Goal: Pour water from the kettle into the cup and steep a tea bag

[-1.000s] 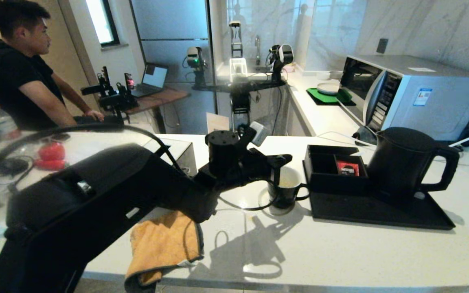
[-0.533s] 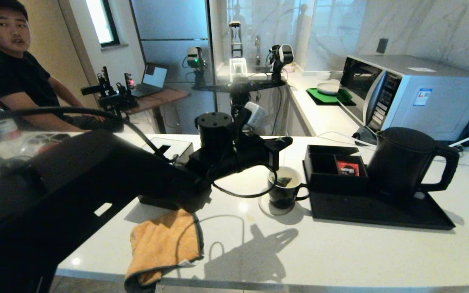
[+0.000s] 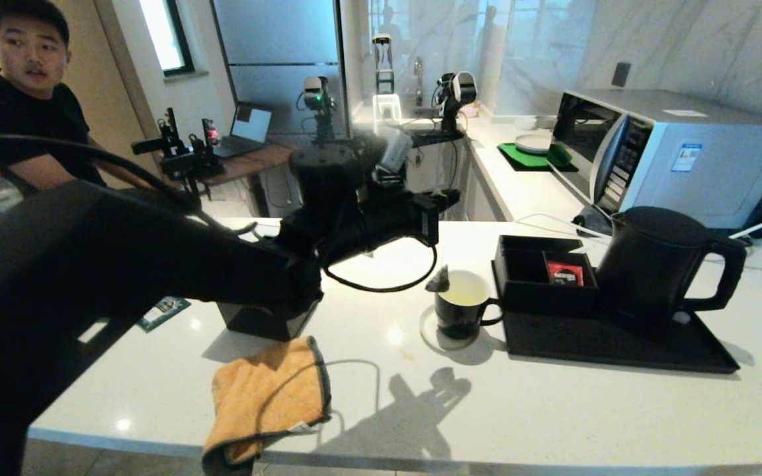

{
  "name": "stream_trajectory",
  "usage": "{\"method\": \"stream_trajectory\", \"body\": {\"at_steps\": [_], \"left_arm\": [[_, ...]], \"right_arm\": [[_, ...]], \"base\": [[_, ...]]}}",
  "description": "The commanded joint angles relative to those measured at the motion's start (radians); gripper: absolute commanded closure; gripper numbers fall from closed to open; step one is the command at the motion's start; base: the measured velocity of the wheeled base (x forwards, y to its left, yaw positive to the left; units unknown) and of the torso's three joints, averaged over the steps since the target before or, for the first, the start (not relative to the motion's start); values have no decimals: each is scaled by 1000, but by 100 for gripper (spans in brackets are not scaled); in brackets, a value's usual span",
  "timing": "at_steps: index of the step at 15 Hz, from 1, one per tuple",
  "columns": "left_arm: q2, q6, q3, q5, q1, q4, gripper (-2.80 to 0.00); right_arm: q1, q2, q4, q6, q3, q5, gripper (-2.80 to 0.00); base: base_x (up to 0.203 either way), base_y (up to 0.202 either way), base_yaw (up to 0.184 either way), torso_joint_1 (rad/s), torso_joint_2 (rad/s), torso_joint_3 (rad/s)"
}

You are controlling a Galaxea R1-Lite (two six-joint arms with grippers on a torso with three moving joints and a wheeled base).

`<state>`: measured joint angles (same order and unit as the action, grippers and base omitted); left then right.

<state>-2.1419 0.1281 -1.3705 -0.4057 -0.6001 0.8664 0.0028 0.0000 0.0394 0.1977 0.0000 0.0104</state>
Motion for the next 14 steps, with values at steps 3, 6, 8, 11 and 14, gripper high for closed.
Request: {"method": "stream_trajectory", "body": {"at_steps": [3,6,8,11,14], "left_arm": [[64,-24,-6,27,41,-46,0],[93,-57,-4,75,69,-93,0],[107,-70,-1,88,93,-107,0],[108,-71,5,132,114,-109,0],[119,-71,5,134,139,-115,0]], "right_arm": [[0,0,1,2,0,0,0],[0,0,1,0,0,0,0],[0,0,1,0,0,1,0],[0,0,1,2,0,0,0],[0,0,1,2,0,1,0]], "base": [[0,0,0,0,0,0],[0,0,0,0,0,0],[0,0,0,0,0,0],[0,0,0,0,0,0],[0,0,0,0,0,0]]}}
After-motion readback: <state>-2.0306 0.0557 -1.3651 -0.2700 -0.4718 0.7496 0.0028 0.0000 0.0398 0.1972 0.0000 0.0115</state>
